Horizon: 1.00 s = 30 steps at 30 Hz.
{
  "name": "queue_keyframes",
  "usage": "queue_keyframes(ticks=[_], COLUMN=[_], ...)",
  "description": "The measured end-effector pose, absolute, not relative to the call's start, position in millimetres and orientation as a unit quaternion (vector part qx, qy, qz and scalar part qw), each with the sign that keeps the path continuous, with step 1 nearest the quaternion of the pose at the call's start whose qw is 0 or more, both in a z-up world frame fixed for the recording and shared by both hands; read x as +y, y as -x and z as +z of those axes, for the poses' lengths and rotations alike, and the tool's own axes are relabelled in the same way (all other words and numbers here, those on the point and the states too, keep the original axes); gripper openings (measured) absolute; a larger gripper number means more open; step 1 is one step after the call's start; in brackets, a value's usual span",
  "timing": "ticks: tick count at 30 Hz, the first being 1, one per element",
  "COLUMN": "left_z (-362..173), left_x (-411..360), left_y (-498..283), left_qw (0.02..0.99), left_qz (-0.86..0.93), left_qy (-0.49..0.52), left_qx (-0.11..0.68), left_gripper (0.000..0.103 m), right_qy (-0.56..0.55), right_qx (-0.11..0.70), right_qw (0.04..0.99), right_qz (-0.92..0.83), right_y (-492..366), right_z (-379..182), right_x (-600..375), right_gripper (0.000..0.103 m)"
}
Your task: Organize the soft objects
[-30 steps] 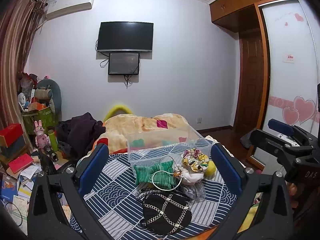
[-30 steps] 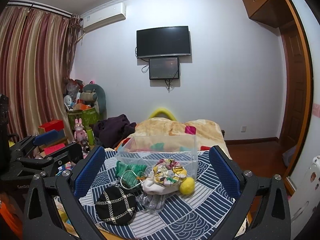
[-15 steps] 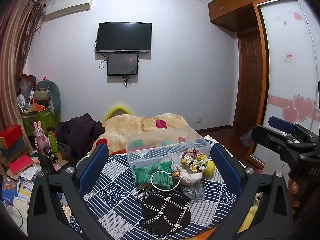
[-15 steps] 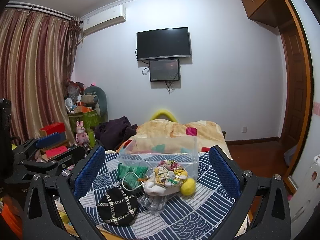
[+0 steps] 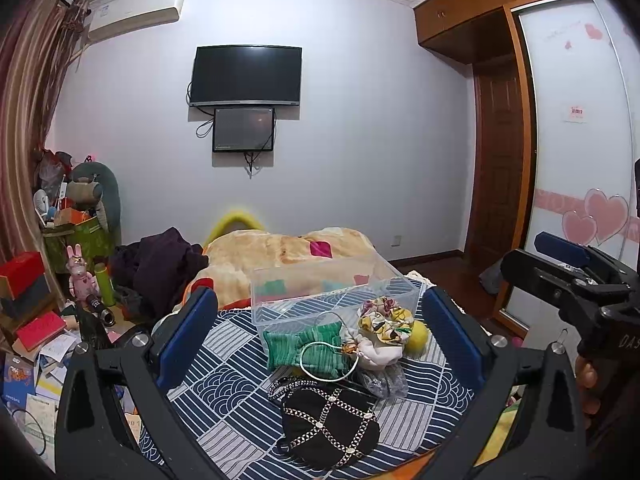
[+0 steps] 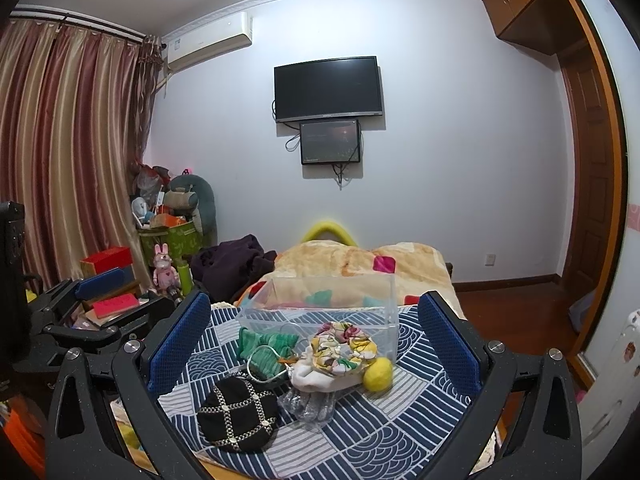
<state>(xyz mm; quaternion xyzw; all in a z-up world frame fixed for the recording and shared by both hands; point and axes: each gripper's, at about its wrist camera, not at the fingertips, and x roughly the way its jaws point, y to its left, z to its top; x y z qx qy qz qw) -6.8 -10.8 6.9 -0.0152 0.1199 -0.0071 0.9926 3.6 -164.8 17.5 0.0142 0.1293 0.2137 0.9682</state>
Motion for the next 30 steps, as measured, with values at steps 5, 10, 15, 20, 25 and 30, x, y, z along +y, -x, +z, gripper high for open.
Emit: queue_keyframes(ticks=[5,10,15,20,25,30], left_z=[6.2,5.4,5.3,3.7,-8.5,-36.6], left_x=[-10.1,-9.7,-9.5,-9.3,-3.5,12.4], left_y=[6.7,7.2,7.0,5.4,-10.2,-37.5], left_qw=[0.993,0.993,0.993,0.992,0.989,0.98], left_qz=[-0.007,-0.008,-0.007,-0.009,-0.013,-0.006], left_qy=[0.016,0.016,0.016,0.017,0.018,0.028], left_qx=[0.119,0.118,0.118,0.121,0.148,0.199], left_gripper=[0.103,0.103,0.103,0.103,0.103,0.103], right_qy=[-0.015,-0.014,-0.015,-0.014,-0.011,-0.004], right_qx=[0.129,0.129,0.13,0.132,0.146,0.182], right_qw=[0.968,0.968,0.968,0.968,0.967,0.964], right_qz=[0.214,0.213,0.214,0.213,0.209,0.196], right_y=[-3.3,-3.4,-3.2,-4.8,-14.4,-33.4], right_z=[17.6,18.1,18.4,16.4,5.0,-19.3], right_x=[-165.0,-165.1,-164.7,-165.8,-166.8,-169.8], right_gripper=[0.103,0.103,0.103,0.103,0.103,0.103])
